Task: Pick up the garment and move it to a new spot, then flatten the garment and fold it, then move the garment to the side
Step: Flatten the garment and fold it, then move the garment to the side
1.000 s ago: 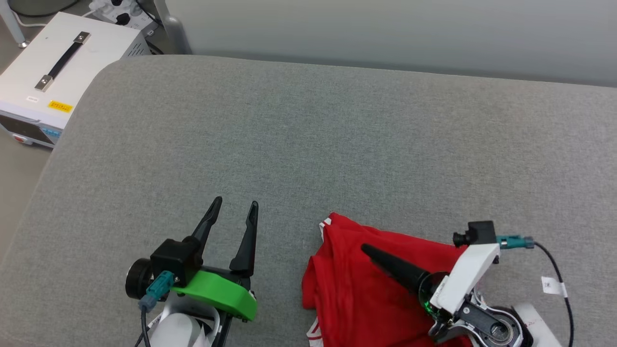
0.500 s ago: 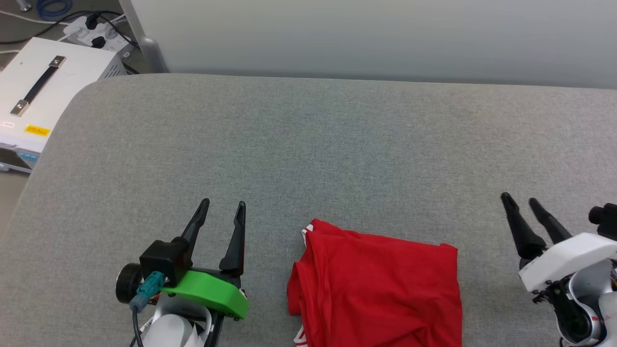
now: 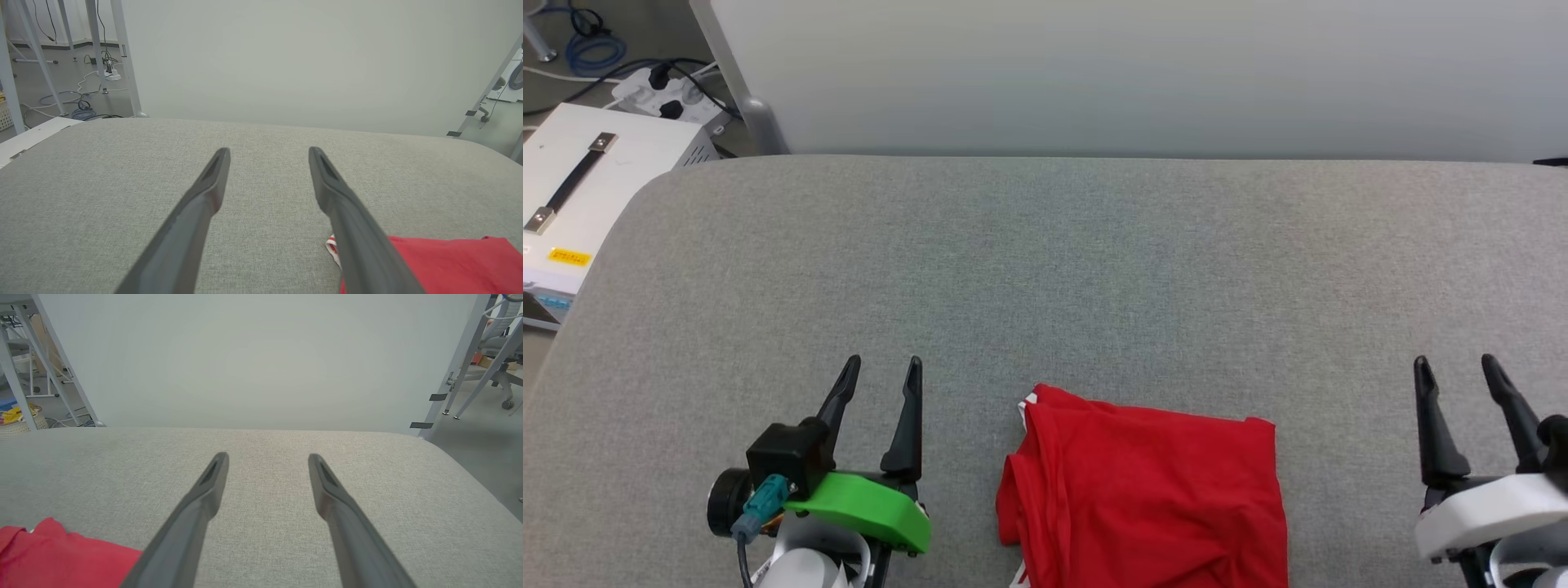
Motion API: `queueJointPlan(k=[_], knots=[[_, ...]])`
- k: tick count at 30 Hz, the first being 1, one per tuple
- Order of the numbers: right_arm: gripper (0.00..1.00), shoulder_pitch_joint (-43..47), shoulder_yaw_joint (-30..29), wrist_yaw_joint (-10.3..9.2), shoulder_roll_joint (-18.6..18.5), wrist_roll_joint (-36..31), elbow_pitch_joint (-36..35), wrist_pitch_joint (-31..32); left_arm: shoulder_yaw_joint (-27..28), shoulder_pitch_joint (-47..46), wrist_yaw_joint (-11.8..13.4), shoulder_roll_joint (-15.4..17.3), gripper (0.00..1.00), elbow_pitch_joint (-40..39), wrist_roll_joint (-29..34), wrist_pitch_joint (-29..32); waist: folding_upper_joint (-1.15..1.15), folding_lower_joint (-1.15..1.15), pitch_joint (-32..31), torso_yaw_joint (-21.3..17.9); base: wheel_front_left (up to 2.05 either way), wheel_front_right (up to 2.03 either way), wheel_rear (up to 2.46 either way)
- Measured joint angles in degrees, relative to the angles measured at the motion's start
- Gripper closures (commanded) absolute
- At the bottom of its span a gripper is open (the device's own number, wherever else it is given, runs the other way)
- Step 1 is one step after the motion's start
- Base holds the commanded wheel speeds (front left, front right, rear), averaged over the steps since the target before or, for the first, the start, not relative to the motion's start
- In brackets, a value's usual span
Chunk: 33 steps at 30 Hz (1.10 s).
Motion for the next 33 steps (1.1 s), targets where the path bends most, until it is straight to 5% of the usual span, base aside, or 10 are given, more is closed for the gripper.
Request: queueJointPlan(k=[20,33], knots=[[0.00,7.18,3.25,0.01,3.37,-1.07,-7.12,3.90,1.67,3.52,1.63,0.38,0.00,1.47,-0.42,0.00,0.00,0.00,-3.75,-1.06,0.00,0.00,0.00],[0.00,7.13,-5.42,0.01,3.07,7.28,-0.81,11.57,2.11,3.19,1.90,0.47,0.00,0.35,-0.25,0.00,0.00,0.00,-2.12,0.28,0.00,0.00,0.00]])
